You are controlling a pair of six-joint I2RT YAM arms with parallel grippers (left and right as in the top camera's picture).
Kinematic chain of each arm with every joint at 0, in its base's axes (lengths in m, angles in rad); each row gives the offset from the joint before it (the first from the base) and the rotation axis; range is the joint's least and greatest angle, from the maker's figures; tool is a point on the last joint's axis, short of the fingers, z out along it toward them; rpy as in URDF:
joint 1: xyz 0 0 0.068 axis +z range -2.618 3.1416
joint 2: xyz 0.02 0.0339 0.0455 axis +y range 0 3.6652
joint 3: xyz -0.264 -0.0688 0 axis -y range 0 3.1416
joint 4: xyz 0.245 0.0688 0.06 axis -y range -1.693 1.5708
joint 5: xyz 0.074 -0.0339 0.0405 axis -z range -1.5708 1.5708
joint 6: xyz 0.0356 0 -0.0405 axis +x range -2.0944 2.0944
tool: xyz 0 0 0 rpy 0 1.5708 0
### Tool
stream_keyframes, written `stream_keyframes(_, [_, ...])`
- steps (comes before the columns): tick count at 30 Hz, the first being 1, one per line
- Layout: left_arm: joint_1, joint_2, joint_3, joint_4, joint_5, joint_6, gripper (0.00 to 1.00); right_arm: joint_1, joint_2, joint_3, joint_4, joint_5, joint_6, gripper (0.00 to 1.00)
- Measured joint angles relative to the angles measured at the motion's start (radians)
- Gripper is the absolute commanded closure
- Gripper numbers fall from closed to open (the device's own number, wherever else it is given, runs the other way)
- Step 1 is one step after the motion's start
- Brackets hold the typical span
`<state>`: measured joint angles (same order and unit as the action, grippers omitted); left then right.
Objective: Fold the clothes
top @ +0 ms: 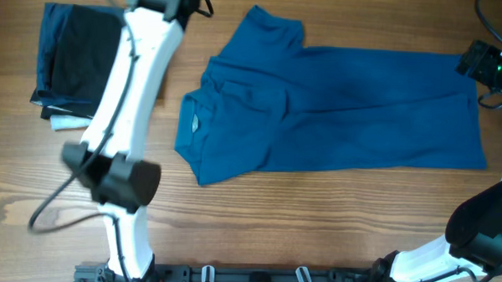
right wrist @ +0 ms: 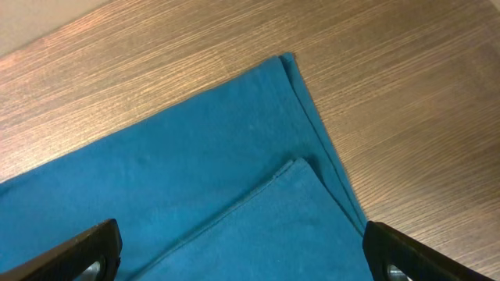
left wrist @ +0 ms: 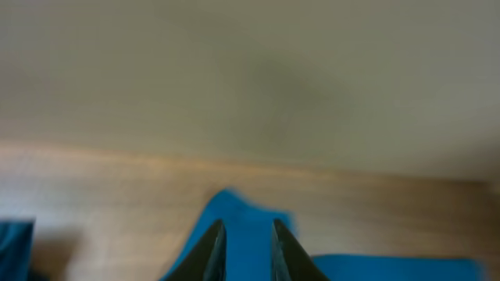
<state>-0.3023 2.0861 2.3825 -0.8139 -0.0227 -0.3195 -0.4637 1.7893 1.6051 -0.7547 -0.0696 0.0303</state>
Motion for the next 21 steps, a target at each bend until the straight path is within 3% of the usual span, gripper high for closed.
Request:
stream_keyframes(5, [0.007, -0.056, 0.105, -0.039, 0.075, 0.004, 0.83, 0.0, 0.0, 0.0, 0.057, -0.007, 0.004, 0.0])
stream_keyframes(9, [0.032, -0.048, 0.125, -0.005, 0.1, 0.003, 0.83, 0.0, 0.0, 0.027, 0.006, -0.13, -0.044, 0.0])
stream_keyframes(13, [0.051, -0.04, 0.129, 0.106, 0.115, -0.014, 0.83, 0.003, 0.0, 0.164, -0.014, -0.17, -0.045, 0.2])
stream_keyframes(21, [0.033, 0.149, 0.159, 0.18, 0.18, -0.06, 0.6, 0.003, 0.034, 0.225, 0.057, -0.158, -0.024, 0.13])
